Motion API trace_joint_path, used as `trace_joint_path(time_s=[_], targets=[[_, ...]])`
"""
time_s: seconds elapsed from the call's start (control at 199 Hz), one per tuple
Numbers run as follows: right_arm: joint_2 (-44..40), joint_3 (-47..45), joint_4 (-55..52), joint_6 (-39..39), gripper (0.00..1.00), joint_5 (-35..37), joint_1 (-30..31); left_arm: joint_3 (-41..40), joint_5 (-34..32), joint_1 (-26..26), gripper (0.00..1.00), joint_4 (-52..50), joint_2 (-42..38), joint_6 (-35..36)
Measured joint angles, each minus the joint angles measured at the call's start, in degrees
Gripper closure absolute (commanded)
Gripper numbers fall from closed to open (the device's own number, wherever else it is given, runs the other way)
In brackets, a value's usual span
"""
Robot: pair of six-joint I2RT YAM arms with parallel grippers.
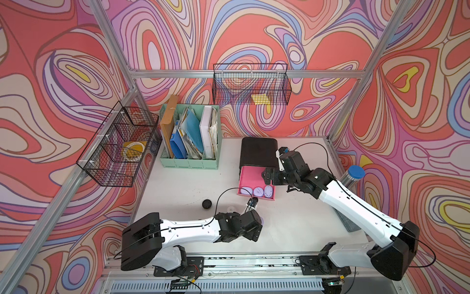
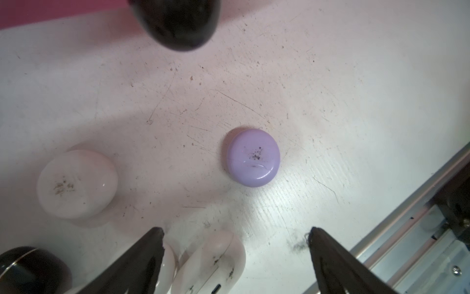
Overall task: Put the bluetooth earphones in the drawer according to color
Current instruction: Pick up the Bluetooth earphone from the center of the board.
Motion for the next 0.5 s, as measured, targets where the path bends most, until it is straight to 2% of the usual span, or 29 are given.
trace_joint_path(time_s=[0.501], targets=[[-4.3, -1.9, -3.0, 0.4, 0.02, 2.4, -0.5, 3.6, -2.6, -1.9, 0.21, 8.2, 14.8, 3.6]])
